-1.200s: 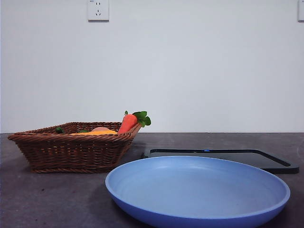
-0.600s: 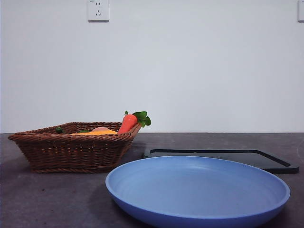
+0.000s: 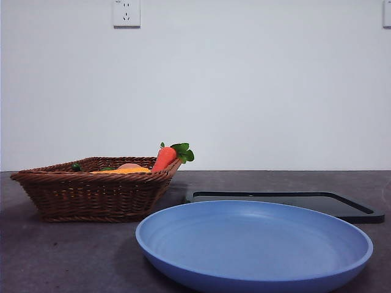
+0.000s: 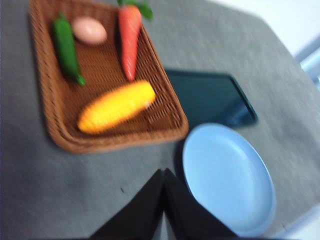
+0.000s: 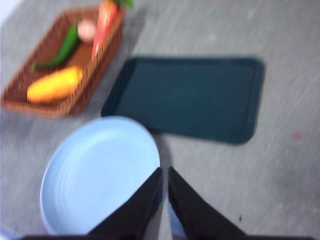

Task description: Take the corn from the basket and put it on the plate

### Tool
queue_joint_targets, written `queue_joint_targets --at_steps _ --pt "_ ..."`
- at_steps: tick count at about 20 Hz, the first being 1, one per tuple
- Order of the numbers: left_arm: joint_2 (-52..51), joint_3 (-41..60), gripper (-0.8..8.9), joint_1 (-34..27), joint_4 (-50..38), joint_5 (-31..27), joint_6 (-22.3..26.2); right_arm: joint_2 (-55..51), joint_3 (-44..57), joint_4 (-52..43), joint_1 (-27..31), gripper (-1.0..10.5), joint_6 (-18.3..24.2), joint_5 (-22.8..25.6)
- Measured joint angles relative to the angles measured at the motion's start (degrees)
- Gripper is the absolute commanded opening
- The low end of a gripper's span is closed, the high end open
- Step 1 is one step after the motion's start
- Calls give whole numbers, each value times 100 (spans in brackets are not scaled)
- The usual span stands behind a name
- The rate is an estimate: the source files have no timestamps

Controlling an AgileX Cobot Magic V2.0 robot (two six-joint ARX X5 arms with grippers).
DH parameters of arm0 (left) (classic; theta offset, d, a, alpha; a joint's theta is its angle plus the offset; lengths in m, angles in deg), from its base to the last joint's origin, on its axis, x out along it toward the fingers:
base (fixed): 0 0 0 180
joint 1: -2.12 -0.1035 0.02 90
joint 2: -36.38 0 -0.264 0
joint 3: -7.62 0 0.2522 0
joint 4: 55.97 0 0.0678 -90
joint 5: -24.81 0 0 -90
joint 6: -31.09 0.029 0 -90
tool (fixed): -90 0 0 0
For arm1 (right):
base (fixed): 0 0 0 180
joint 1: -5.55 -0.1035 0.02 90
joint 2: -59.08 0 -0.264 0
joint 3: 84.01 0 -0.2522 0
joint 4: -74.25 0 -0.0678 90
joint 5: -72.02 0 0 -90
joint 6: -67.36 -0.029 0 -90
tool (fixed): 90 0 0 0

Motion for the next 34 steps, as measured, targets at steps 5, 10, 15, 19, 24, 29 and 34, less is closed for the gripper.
queue_joint_targets --at_steps 5,10,15,19,24,29,34 --pt "498 -85 21 188 289 98 363 730 -234 516 -479 3 439 7" --pt "562 -85 385 214 280 101 365 1093 -234 511 -767 320 466 2" --pt "627 -85 390 236 273 101 365 1628 -234 192 -1016 319 367 4" --pt "627 -85 390 236 229 101 365 2437 -236 -328 -1266 307 302 7" --pt "627 -85 390 236 219 101 365 3757 -236 -935 -1528 303 297 11" --pt "627 -85 390 236 216 101 365 4798 -236 -1381 -1703 283 297 13" --pt "627 -85 390 236 214 101 365 5329 -238 -1609 -1867 212 297 9"
